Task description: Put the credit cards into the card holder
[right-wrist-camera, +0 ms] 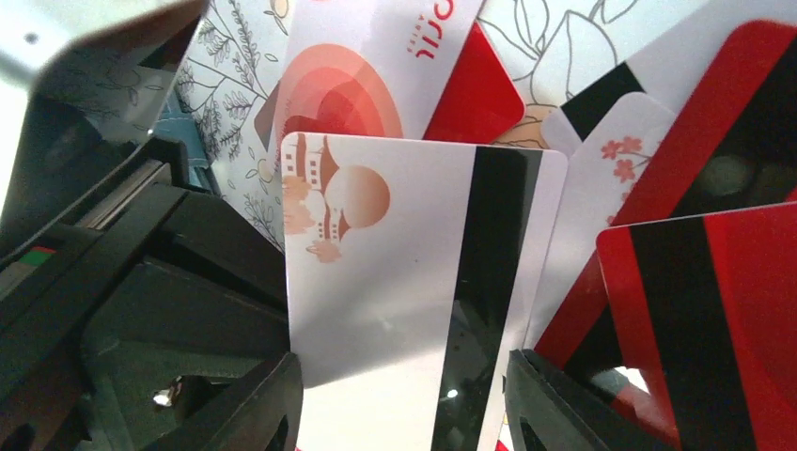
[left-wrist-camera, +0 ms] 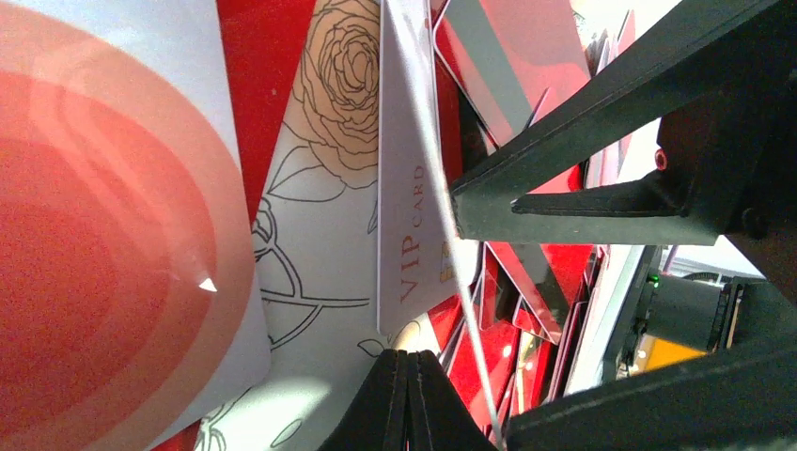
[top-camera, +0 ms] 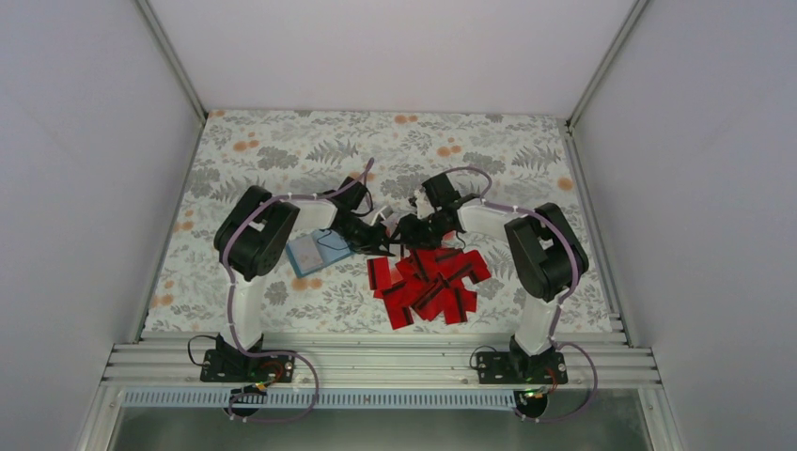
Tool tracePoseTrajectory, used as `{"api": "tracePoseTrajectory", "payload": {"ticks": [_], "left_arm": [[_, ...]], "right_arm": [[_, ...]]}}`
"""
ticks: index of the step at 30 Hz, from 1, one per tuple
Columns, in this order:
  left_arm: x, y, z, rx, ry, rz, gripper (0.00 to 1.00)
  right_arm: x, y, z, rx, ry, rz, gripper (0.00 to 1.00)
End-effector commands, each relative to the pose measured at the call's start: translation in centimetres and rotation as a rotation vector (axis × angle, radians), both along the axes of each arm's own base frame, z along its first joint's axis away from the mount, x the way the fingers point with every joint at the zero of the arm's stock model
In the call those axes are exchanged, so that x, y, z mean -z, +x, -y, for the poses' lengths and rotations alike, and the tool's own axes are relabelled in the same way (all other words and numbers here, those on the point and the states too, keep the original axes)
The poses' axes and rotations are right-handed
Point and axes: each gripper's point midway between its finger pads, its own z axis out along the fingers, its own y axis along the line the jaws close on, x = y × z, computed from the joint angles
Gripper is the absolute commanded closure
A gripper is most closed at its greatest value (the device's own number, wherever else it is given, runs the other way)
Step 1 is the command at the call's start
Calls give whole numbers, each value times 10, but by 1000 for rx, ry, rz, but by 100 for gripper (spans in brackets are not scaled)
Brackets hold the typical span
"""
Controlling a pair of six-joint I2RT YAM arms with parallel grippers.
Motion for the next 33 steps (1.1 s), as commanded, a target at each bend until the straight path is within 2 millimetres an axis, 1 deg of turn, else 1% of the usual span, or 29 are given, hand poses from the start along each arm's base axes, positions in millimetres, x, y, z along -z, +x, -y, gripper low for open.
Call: {"api": "tracePoseTrajectory", "payload": {"ticks": [1, 6, 10, 18, 23, 26, 28, 33], "left_arm": [[34, -5, -19, -10, 153, 1, 98], [10, 5, -6, 5, 74, 53, 98], [-4, 8, 4, 28, 31, 82, 98], [-15, 8, 15, 46, 11, 101, 98], [-19, 7, 19, 44, 23, 107, 98], [-19, 7, 19, 39, 27, 109, 98], [-18, 7, 21, 38, 27, 105, 98], [-15, 5, 25, 35, 30, 95, 97]], "right_arm": [[11, -8, -4, -23, 22, -30, 41], [1, -8, -7, -16, 112, -39, 35], [-5, -8, -10, -18, 180, -48, 33], [0, -8, -11, -21, 226, -78, 33], [1, -9, -7, -7, 239, -86, 33], [1, -10, -1, 1, 239, -87, 35], [3, -12, 2, 1, 240, -89, 37], [7, -18, 8, -1, 232, -96, 50]]}}
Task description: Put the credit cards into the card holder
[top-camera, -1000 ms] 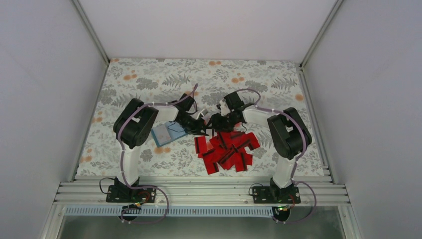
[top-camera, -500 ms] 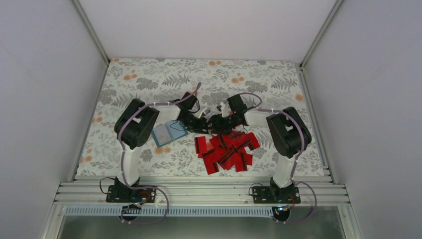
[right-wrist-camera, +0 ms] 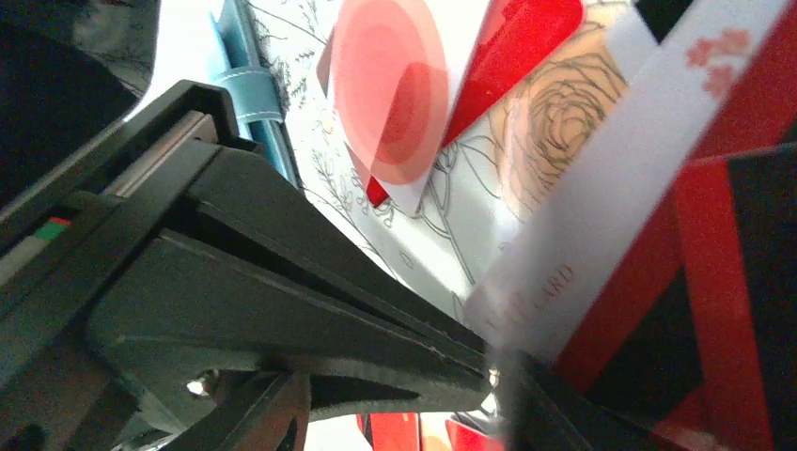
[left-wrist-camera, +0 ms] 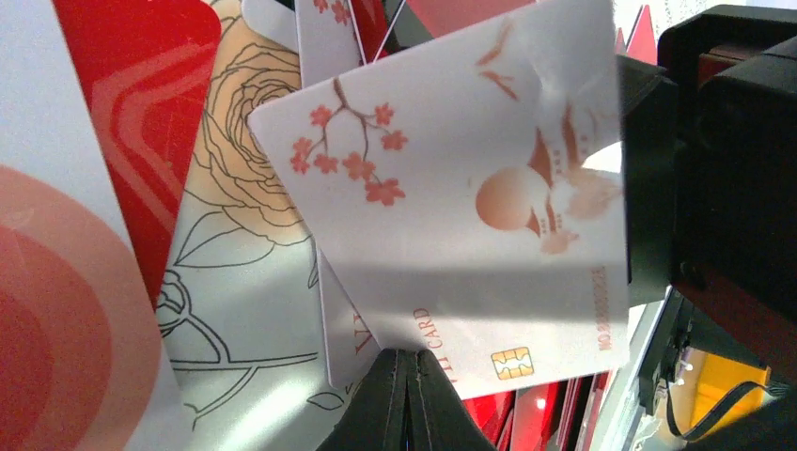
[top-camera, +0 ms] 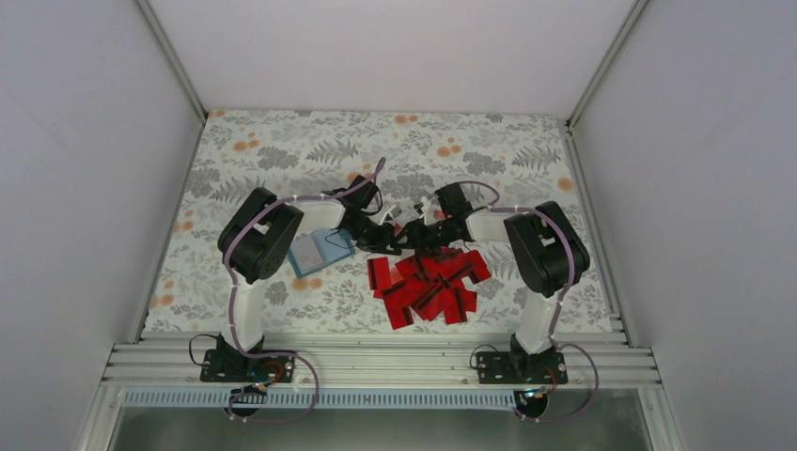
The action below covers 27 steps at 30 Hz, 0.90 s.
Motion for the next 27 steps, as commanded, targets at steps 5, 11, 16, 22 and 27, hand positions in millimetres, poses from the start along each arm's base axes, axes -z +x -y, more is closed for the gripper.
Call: {"api": "tracePoseTrajectory", "payload": {"ticks": [5, 11, 16, 22, 27], "left_arm": [[-3, 0, 9, -5, -6, 3, 98], [0, -2, 6, -15, 5, -3, 98], [-7, 2, 3, -33, 26, 26, 98], [-29, 12, -8, -75, 64, 111, 95], [-65, 23, -26, -137, 59, 201, 89]], "right_arm": [[9, -7, 16, 11, -34, 1, 69], [15, -8, 23, 17, -62, 8, 92], [19, -9, 28, 8, -82, 15, 96], [6, -7, 27, -15, -60, 46, 96], [-28, -3, 16, -62, 22, 98, 96]]}}
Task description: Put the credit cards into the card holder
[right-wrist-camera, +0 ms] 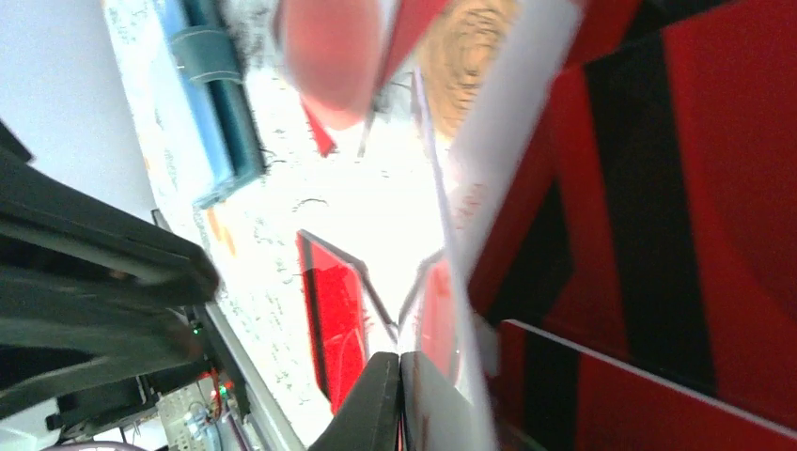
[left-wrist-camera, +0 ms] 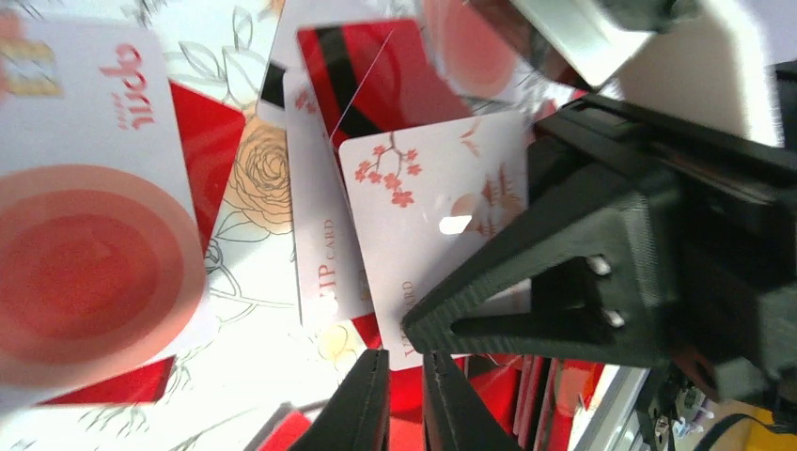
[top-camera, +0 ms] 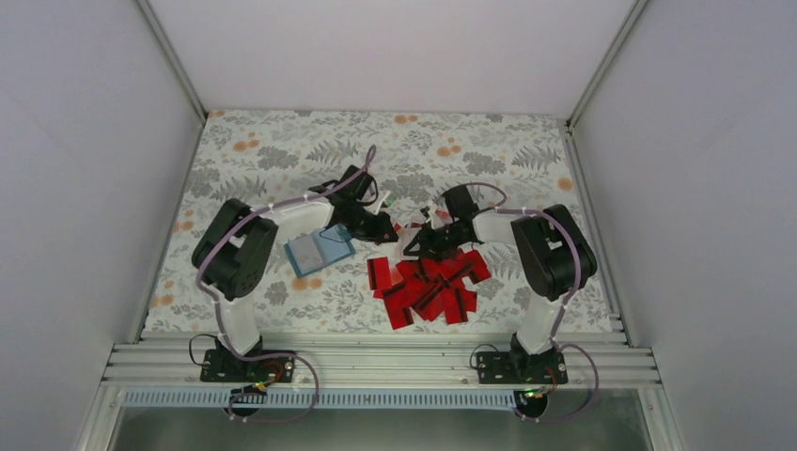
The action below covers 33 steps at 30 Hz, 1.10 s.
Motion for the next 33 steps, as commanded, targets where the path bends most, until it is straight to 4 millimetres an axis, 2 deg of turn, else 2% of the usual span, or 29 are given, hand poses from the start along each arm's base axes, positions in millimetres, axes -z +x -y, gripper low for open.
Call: {"api": "tracePoseTrajectory", "payload": {"ticks": [1, 6, 10, 16, 20, 23, 26, 27, 33], "left_arm": [[-38, 13, -19, -64, 0, 104, 86], [-87, 25, -48, -146, -79, 191, 68], [-128, 26, -64, -159, -176, 248, 54], [-194, 16, -66, -77, -404, 323, 41], [-230, 1, -60, 9, -541, 345, 41], [-249, -5, -59, 46, -592, 367, 42], [-255, -5, -60, 44, -597, 370, 47], [-256, -4, -61, 38, -597, 368, 52], [-266, -4, -68, 3, -625, 372, 65]], "right_arm": [[-47, 8, -10, -62, 99, 96, 96], [-104, 12, -25, -130, 235, 173, 96], [-150, 13, -34, -179, 332, 239, 96], [-204, 4, -55, -288, 460, 287, 96], [-235, -7, -70, -366, 524, 320, 96], [-255, -14, -80, -410, 559, 345, 96], [-268, -17, -86, -437, 581, 363, 96], [-272, -18, -88, -444, 587, 371, 96], [-285, -20, -92, -465, 614, 391, 96]]}}
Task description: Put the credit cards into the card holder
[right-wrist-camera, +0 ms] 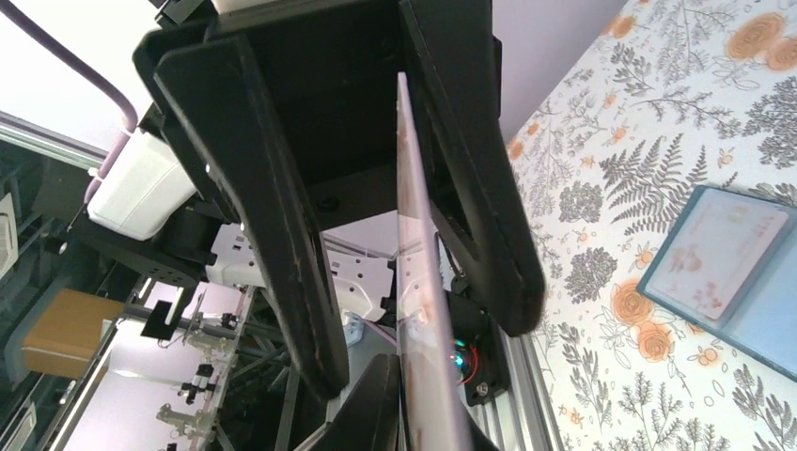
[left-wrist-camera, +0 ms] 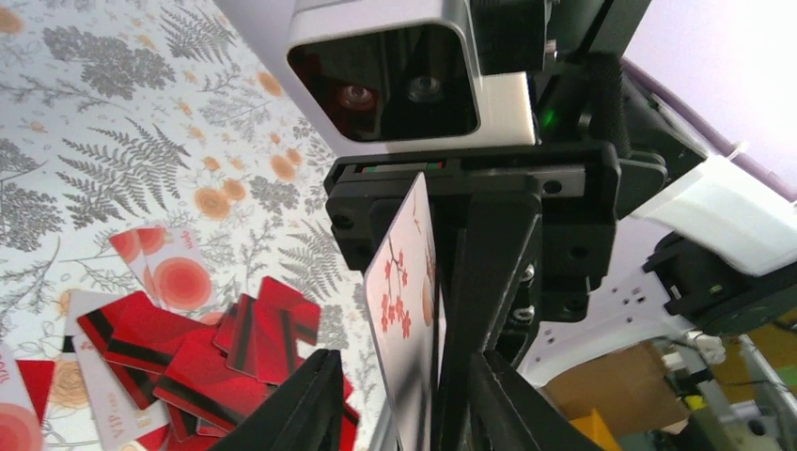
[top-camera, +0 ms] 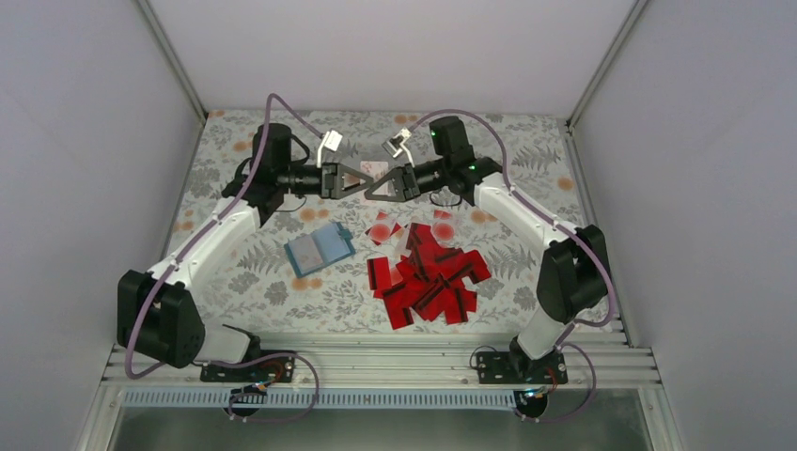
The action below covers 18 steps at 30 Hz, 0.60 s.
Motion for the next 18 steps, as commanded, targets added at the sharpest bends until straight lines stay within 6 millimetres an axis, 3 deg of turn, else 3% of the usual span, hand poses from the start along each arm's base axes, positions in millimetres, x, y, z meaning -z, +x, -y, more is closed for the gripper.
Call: {"api": "tracePoseTrajectory", "payload": {"ticks": [1, 13, 16, 17, 18], "left_arm": [[-24, -4, -5, 1, -54, 42, 67], [-24, -1, -4, 21, -48, 18, 96], [-22, 1, -5, 17, -38, 4, 97], [-21, 2, -6, 7, -32, -5, 98], [-19, 5, -8, -9, -24, -16, 98]], "right_arm": [[-23, -9, -4, -55, 49, 23, 96], [-30, -9, -10, -76, 64, 49, 96], [-27, -5, -12, -63, 48, 56, 96], [-25, -2, -12, -50, 36, 58, 91], [-23, 0, -13, -38, 25, 59, 81]]}}
